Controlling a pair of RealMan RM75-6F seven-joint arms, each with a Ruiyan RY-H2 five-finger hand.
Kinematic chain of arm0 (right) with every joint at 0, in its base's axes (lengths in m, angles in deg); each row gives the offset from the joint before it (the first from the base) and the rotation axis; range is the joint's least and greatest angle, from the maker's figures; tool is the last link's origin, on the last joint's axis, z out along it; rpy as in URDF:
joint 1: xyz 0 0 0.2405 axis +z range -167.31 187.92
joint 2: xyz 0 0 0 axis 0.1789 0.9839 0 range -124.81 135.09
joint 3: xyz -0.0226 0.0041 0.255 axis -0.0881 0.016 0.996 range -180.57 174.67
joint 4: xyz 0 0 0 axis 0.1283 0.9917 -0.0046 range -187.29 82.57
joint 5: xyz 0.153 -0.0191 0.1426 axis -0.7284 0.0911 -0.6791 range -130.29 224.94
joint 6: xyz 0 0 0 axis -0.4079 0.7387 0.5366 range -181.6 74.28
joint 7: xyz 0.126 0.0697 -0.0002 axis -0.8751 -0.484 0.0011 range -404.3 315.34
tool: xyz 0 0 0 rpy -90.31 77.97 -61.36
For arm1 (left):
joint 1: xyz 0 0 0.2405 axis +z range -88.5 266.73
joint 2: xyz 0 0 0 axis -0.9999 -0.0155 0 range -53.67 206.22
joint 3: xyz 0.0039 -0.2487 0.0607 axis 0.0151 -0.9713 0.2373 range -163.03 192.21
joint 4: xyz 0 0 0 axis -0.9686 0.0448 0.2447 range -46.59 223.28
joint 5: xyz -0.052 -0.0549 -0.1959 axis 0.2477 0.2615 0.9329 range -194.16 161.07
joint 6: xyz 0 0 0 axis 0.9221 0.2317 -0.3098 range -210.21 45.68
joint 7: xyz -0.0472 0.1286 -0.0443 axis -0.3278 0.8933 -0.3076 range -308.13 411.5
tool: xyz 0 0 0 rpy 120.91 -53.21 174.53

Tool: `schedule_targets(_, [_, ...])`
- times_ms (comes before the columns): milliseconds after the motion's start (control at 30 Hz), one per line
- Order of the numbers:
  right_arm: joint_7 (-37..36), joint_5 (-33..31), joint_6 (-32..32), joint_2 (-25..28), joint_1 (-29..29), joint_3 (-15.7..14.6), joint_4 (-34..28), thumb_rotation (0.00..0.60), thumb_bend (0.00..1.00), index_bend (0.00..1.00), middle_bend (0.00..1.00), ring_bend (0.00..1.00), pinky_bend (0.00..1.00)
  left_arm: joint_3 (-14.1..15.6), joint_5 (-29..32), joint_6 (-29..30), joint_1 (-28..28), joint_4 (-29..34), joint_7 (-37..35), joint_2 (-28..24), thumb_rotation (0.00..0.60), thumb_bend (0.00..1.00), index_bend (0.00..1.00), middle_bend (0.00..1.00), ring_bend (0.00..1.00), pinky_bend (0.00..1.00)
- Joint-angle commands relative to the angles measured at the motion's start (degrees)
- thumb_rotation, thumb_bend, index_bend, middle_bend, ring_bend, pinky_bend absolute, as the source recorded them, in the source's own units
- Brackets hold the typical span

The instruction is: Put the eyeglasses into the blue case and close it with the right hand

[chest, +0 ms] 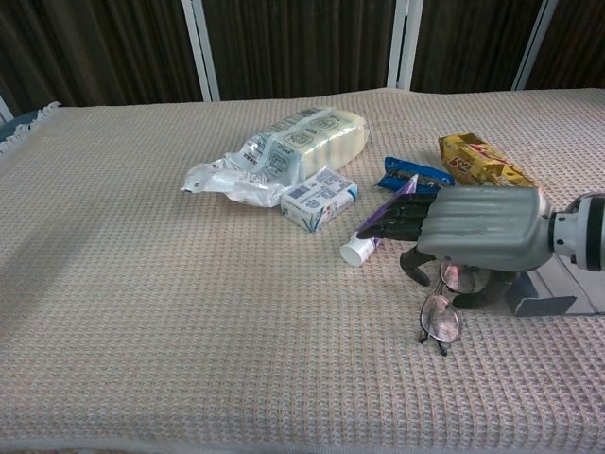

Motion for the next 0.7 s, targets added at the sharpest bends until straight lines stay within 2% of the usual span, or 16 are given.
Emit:
schedule_targets(33, [0.0,-0.3,-0.1,-0.4,0.2,-0.2,0.4,0.600,0.44,0.62,0.01,0.00,0.00,0.0,0.0,0.0,0.0,0.0,0.0,0.0,0.600,0.38,0.00,0.00,0.00,0.13])
schedule_targets(367, [0.0,-0.9,0.4,-1.1,0.6,-1.0,1.3,0.600,0.56,0.74,0.05,0.00,0.00,0.0,-0.1,0.4,0.2,0.0,-0.1,-0.1,0.600,0.40,0.00,0.00,0.00,0.13])
schedule_targets(700, [0.6,-1.7,1.7,-1.5,0.6,-1.1,1.5,0.600,0.66,0.79,0.08,0.00,0.00,0.1,-0.2,0.4,0.3,-0.1,-0.2,-0.1,0.600,0.40,0.00,0.00,0.00,0.13])
